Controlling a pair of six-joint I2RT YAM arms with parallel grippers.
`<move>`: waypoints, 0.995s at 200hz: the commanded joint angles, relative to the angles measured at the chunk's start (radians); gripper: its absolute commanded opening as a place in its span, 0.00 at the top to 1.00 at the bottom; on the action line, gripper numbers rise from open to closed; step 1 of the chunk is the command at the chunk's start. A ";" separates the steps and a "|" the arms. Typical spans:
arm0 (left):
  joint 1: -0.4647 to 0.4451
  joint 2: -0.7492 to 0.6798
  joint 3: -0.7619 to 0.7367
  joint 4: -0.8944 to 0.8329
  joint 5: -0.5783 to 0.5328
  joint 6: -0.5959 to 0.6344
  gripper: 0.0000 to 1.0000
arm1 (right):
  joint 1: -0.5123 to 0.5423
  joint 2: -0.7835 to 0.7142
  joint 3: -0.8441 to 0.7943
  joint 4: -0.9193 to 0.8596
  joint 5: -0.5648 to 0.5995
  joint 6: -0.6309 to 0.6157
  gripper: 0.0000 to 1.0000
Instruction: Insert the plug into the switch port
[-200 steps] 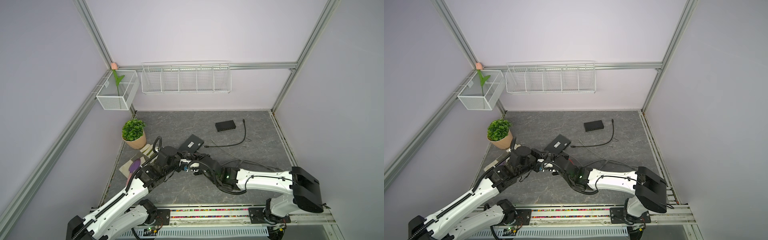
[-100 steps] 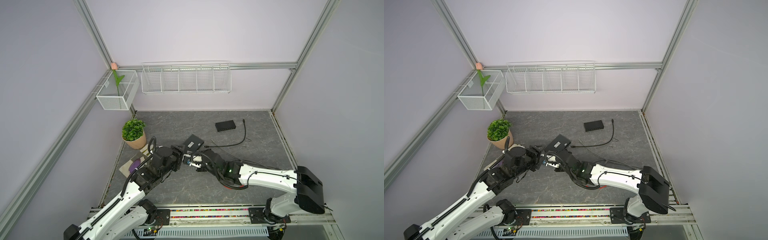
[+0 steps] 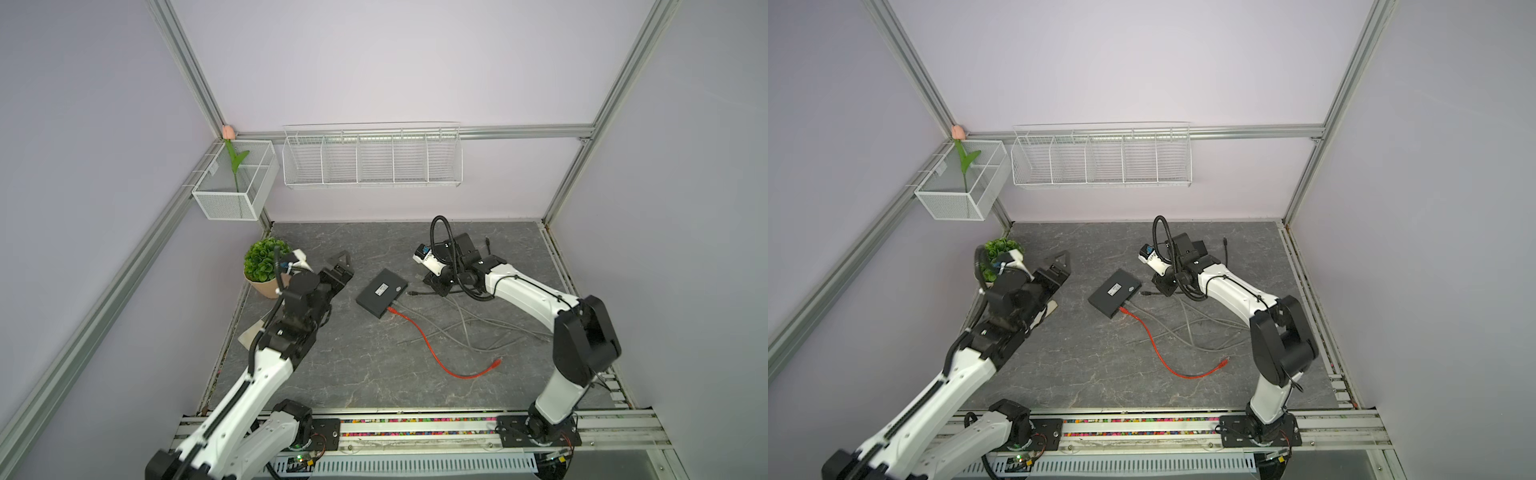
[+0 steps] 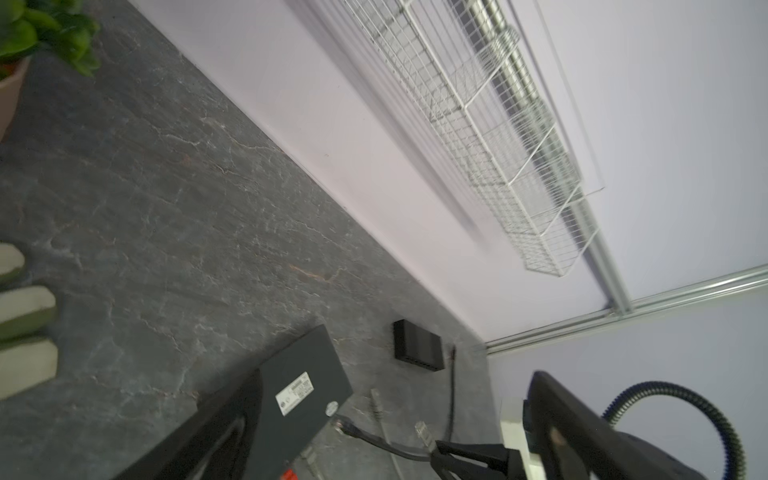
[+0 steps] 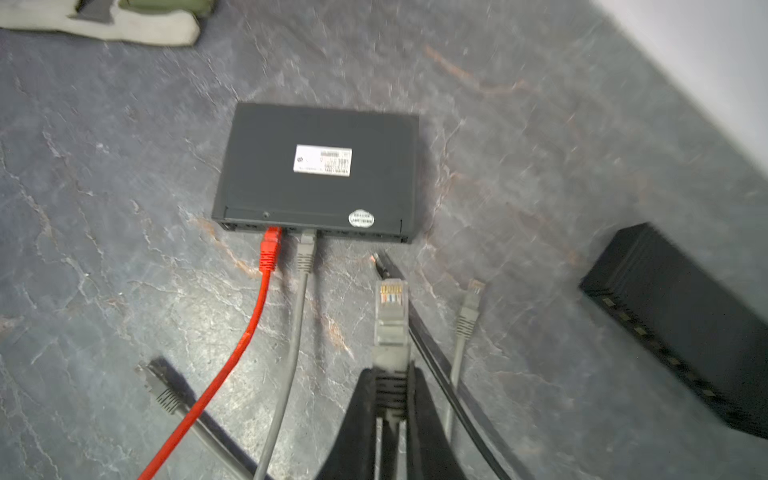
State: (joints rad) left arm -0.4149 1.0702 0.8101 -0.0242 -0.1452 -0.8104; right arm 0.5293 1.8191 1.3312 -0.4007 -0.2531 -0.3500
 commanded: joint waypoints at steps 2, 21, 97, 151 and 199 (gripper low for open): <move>0.008 0.211 0.143 0.002 0.086 0.293 0.07 | 0.003 0.072 0.003 -0.042 -0.125 0.065 0.93; 0.011 0.364 0.234 -0.033 0.111 0.328 0.12 | 0.005 0.100 0.005 -0.007 -0.121 0.082 0.93; 0.040 0.731 0.395 -0.071 0.274 0.387 0.24 | 0.039 0.217 0.038 0.040 -0.111 0.123 0.93; 0.052 0.833 0.440 -0.084 0.276 0.385 0.26 | 0.028 0.291 0.078 0.074 -0.063 0.148 0.93; 0.082 0.816 0.403 -0.051 0.283 0.366 0.26 | -0.020 0.332 0.138 0.056 0.051 0.151 0.93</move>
State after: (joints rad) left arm -0.3489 1.9018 1.2205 -0.0933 0.1307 -0.4507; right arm 0.5472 2.1124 1.4380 -0.3313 -0.2848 -0.2123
